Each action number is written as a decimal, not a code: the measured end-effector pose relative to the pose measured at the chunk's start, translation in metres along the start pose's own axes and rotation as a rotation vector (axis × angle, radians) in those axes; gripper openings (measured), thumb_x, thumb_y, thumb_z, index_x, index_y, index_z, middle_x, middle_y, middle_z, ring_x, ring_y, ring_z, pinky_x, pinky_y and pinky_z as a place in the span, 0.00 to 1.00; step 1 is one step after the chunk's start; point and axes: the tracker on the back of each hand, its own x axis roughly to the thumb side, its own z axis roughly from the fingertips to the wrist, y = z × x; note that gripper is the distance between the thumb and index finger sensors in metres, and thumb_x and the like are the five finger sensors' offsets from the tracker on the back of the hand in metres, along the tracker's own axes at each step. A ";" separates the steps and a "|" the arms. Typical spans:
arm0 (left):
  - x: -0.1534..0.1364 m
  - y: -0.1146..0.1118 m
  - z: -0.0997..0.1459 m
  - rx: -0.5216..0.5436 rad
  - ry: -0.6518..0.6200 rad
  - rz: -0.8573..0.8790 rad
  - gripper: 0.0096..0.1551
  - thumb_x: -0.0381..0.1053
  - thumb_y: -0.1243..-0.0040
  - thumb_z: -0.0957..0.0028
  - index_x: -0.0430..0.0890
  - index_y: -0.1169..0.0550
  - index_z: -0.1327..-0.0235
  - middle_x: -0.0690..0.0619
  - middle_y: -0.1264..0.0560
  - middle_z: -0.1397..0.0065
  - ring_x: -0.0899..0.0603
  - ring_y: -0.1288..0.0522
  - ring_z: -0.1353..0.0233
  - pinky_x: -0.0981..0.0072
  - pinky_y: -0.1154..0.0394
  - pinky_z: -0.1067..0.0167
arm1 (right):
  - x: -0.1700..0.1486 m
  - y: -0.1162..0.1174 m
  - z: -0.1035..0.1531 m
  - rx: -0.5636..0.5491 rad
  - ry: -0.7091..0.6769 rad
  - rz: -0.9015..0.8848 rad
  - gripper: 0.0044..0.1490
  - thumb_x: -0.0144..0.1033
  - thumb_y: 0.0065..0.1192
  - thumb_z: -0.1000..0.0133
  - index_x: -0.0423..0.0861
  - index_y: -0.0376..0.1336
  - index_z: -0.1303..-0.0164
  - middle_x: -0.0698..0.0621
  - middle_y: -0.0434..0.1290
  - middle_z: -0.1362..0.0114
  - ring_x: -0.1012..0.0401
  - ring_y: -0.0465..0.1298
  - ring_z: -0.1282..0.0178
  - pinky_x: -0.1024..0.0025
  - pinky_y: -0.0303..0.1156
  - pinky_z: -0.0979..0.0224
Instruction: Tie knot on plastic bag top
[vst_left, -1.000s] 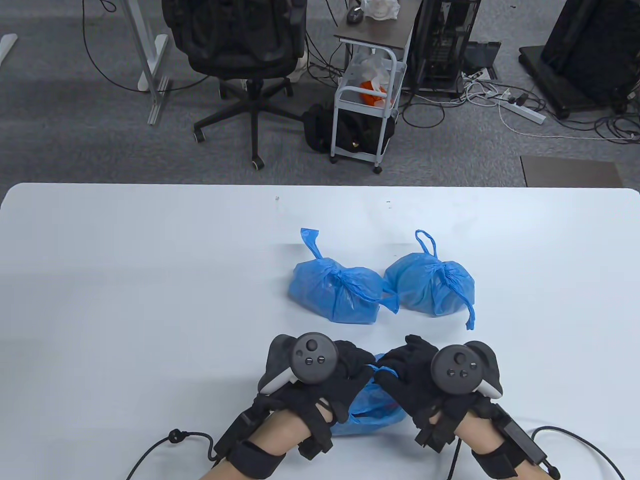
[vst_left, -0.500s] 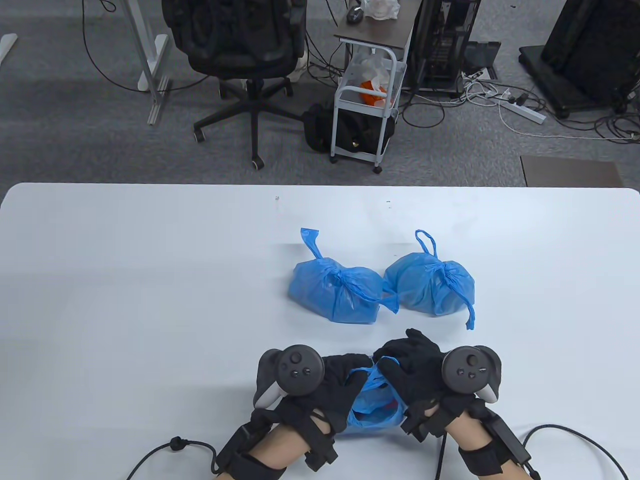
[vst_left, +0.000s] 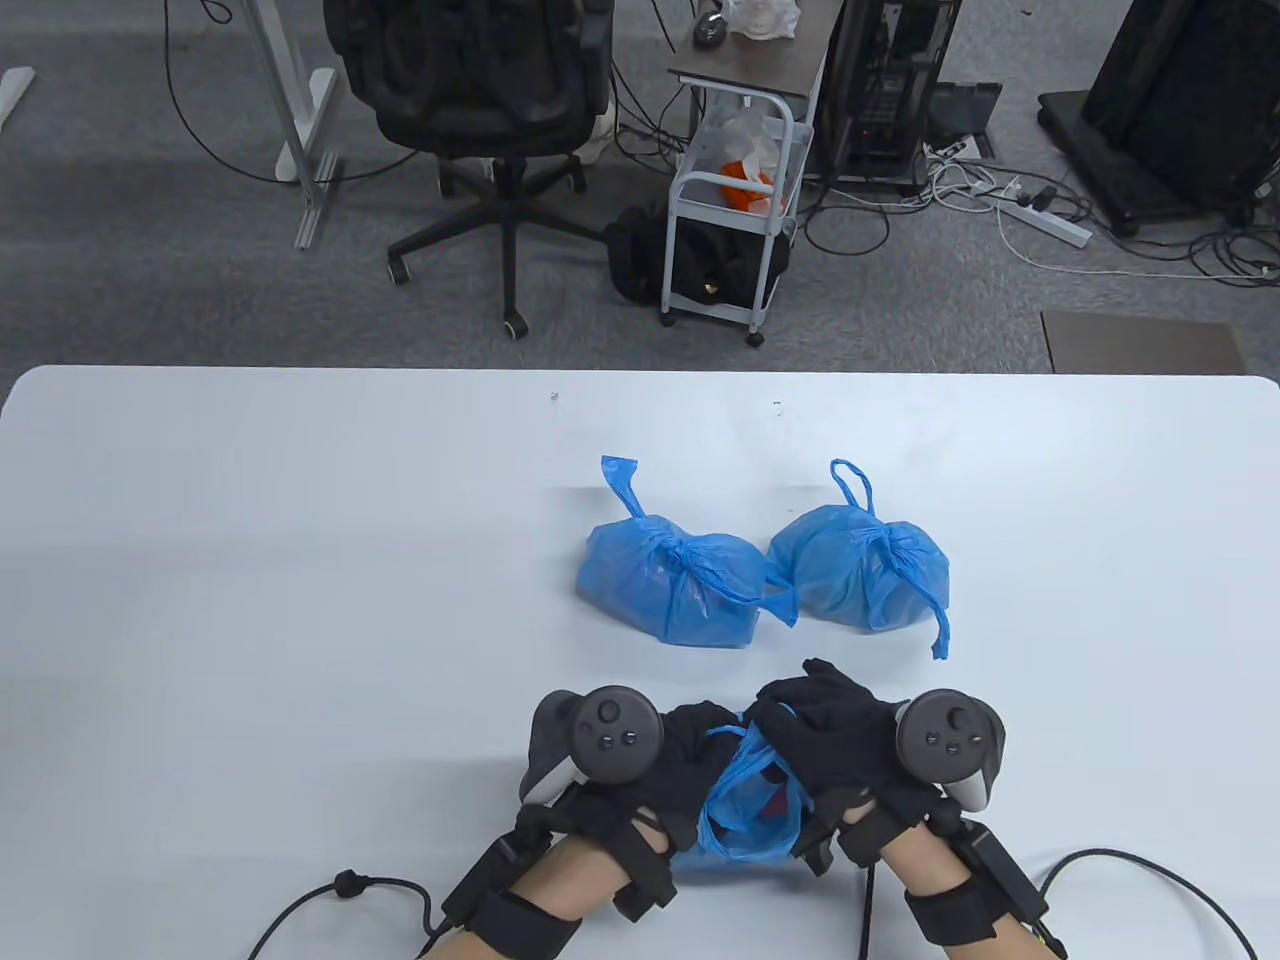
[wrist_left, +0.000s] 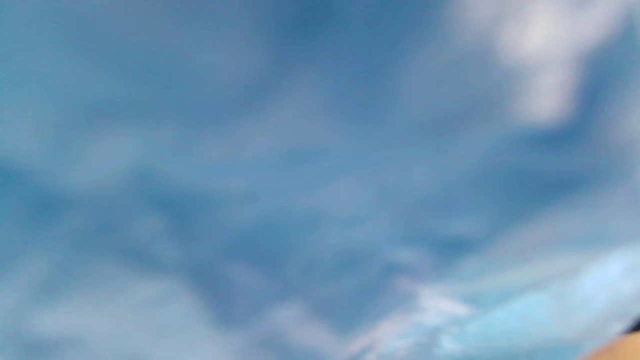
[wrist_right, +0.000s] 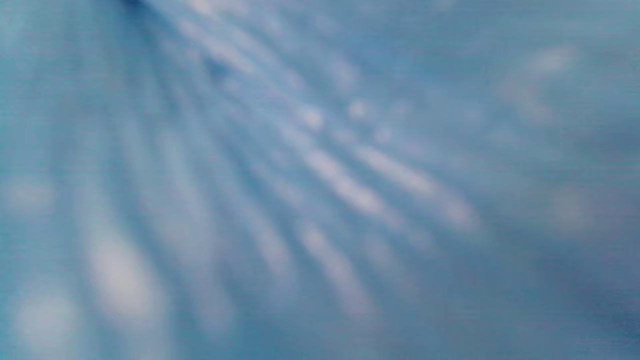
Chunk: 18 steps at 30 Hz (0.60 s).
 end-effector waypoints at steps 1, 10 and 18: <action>-0.001 -0.001 0.000 -0.009 0.007 0.026 0.21 0.61 0.54 0.50 0.55 0.36 0.47 0.60 0.20 0.50 0.45 0.16 0.44 0.44 0.27 0.40 | 0.000 0.000 0.000 -0.003 -0.004 0.004 0.34 0.63 0.61 0.50 0.49 0.82 0.95 0.47 0.89 0.57 0.39 0.81 0.47 0.33 0.57 0.32; 0.003 -0.015 -0.002 -0.048 -0.027 -0.015 0.21 0.60 0.55 0.50 0.51 0.34 0.48 0.70 0.18 0.67 0.52 0.12 0.55 0.51 0.20 0.50 | 0.002 -0.002 0.001 -0.040 -0.007 0.052 0.36 0.64 0.58 0.49 0.49 0.83 0.97 0.47 0.90 0.60 0.39 0.82 0.48 0.33 0.58 0.32; -0.021 0.009 -0.003 0.030 0.036 0.070 0.21 0.60 0.55 0.50 0.52 0.34 0.48 0.71 0.19 0.70 0.54 0.13 0.59 0.53 0.20 0.51 | 0.006 -0.023 0.005 -0.137 -0.017 0.029 0.40 0.65 0.58 0.49 0.47 0.66 0.36 0.39 0.72 0.33 0.36 0.72 0.37 0.32 0.49 0.29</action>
